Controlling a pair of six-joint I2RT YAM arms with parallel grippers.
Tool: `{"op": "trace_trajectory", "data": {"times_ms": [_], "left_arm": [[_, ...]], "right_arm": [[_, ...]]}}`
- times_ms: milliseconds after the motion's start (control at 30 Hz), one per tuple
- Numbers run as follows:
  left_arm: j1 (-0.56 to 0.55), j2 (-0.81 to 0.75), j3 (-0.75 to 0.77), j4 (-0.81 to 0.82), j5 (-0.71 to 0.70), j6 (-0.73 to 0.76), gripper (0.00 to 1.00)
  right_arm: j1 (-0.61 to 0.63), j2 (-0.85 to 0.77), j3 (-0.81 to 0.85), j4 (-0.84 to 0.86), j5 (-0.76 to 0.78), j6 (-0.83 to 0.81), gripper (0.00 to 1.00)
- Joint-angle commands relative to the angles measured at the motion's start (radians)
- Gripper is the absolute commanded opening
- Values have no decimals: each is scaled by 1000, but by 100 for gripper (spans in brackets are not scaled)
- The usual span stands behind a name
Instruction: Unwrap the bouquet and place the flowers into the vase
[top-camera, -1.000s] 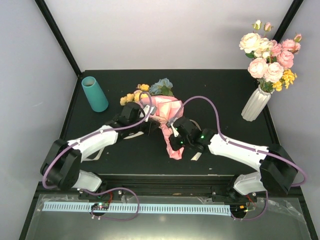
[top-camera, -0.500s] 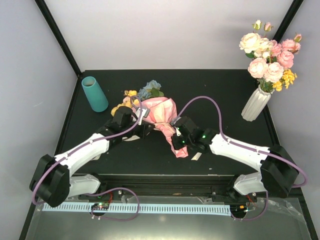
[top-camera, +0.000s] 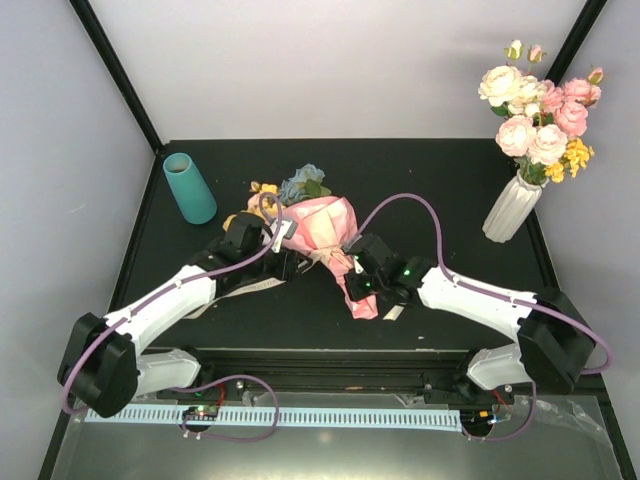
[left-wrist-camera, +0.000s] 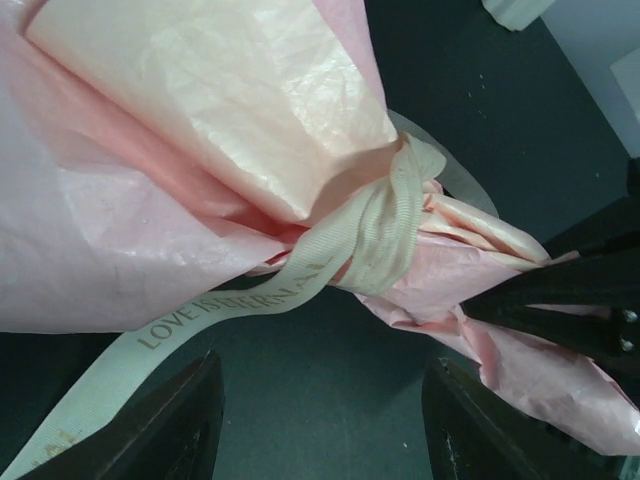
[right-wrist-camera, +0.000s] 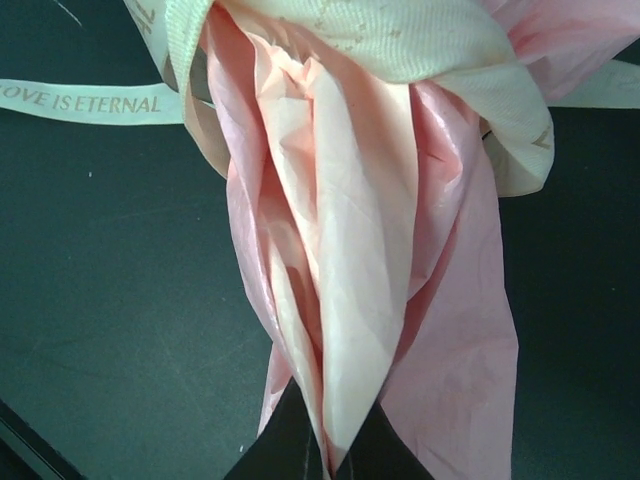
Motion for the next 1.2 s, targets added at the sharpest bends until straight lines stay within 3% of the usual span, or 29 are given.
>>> {"op": "trace_trajectory", "data": {"times_ms": [0,133,400,600,733,1167], "left_arm": [[-14,-20,28,-14,76,16,56],[-36,14,46,32,90,5,53],[-50,180,187,-35,73,-20,51],[-58,289,300,-134,90,-17,40],[-68,296,309,-169,82,-17,36],[-98,320,361,-228,34,-33,35]], "right_arm": [[-6,32,28,17,-25,7,1],[-5,46,42,17,-36,10,2],[-6,33,41,21,-30,8,2],[-6,40,52,10,-22,1,1],[-5,48,59,1,-22,-6,2],[-5,50,55,-2,-23,-19,2]]}}
